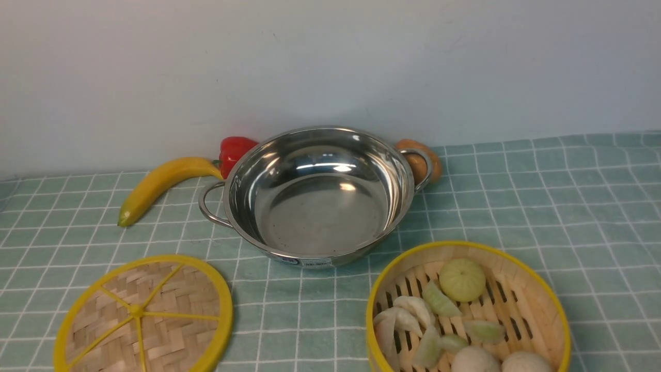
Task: Place the steamer in the pot on the blue tablecloth, and put the lid on the steamer.
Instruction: 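Reach for and grasp the rim of the bamboo steamer holding the buns with the right gripper, then place the bamboo steamer basket of food into the steel pot with the right gripper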
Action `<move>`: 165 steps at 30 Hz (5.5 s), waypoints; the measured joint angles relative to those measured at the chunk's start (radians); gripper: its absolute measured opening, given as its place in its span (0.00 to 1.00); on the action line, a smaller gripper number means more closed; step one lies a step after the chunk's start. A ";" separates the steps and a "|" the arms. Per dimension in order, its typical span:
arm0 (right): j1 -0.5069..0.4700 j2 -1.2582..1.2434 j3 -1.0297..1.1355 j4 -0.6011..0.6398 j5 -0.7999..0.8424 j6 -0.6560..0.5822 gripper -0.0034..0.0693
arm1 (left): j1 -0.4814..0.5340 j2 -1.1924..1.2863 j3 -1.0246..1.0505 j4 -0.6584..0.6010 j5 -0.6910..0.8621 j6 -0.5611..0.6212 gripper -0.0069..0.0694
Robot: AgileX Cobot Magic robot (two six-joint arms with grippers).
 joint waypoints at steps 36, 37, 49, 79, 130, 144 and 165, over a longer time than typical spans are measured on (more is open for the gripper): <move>0.000 1.029 -0.987 -0.374 0.929 -0.333 0.38 | 0.000 0.690 -0.602 0.237 0.792 0.147 0.41; 0.000 1.075 -0.988 -0.366 0.949 -0.363 0.38 | 0.000 0.731 -0.615 0.190 0.828 0.230 0.41; 0.026 1.433 -0.994 -0.466 0.847 -0.398 0.38 | 0.000 1.255 -0.772 -0.067 1.043 0.660 0.41; 0.297 1.631 -0.997 -0.897 0.740 -0.022 0.38 | 0.000 1.345 -0.832 0.051 1.038 0.614 0.41; 0.281 1.770 -1.700 -0.714 1.087 -0.174 0.12 | 0.000 1.345 -0.832 0.062 1.037 0.614 0.41; 0.392 2.303 -2.358 -0.690 1.095 -0.154 0.12 | 0.000 1.345 -0.832 0.063 1.023 0.614 0.41; 0.403 2.481 -2.492 -0.768 1.093 -0.117 0.12 | 0.000 1.345 -0.832 0.062 1.014 0.614 0.41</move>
